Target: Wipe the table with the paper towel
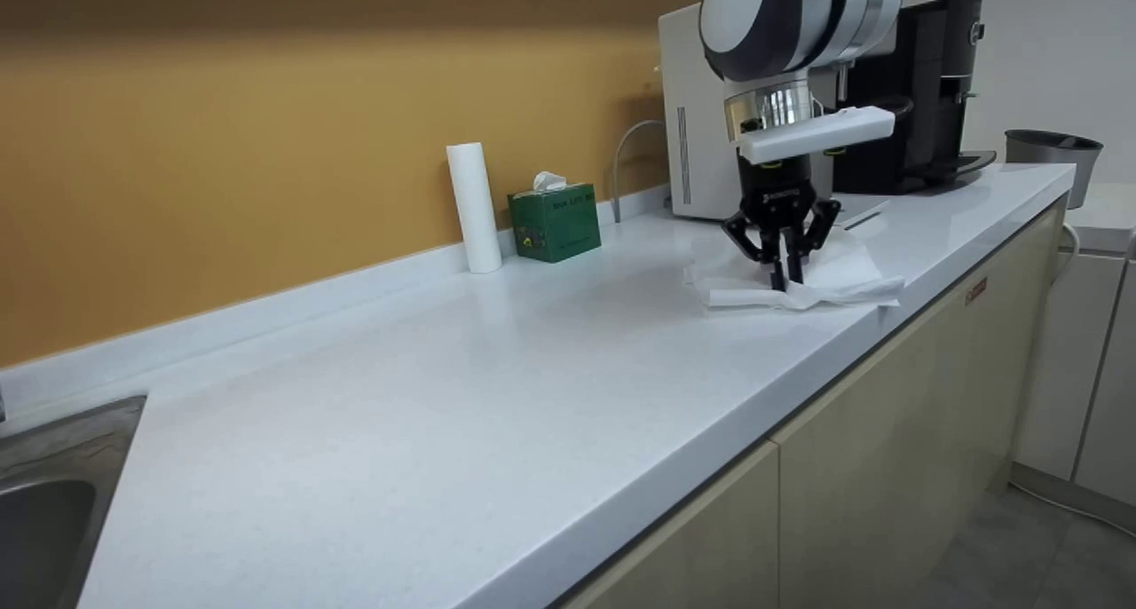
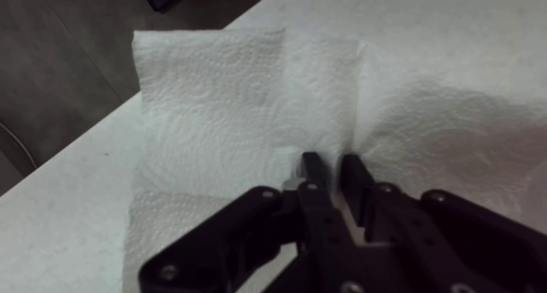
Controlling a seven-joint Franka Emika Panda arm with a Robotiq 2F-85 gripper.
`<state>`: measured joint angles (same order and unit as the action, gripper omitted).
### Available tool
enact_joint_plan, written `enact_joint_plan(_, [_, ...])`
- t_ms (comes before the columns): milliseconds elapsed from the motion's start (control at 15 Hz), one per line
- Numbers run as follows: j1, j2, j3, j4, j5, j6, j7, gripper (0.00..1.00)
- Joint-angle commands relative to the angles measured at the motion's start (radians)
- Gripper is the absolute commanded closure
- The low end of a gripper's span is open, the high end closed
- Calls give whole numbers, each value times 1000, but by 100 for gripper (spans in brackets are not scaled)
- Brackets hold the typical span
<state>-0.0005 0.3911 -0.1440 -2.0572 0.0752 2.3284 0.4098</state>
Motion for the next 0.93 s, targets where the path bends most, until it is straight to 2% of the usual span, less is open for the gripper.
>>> enact_joint_plan(0, [38, -29, -22, 4, -15, -1, 194, 49])
enact_joint_plan(200, [71, -72, -35, -10, -52, -3, 306, 27])
enact_joint_plan(467, [105, -157, -32, -23, -158, -26, 436, 2])
enact_joint_plan(667, [115, -225, -1, -32, -219, -74, 483, 0])
enact_joint_plan(867, [107, -285, 44, -50, -228, -120, 457, 0])
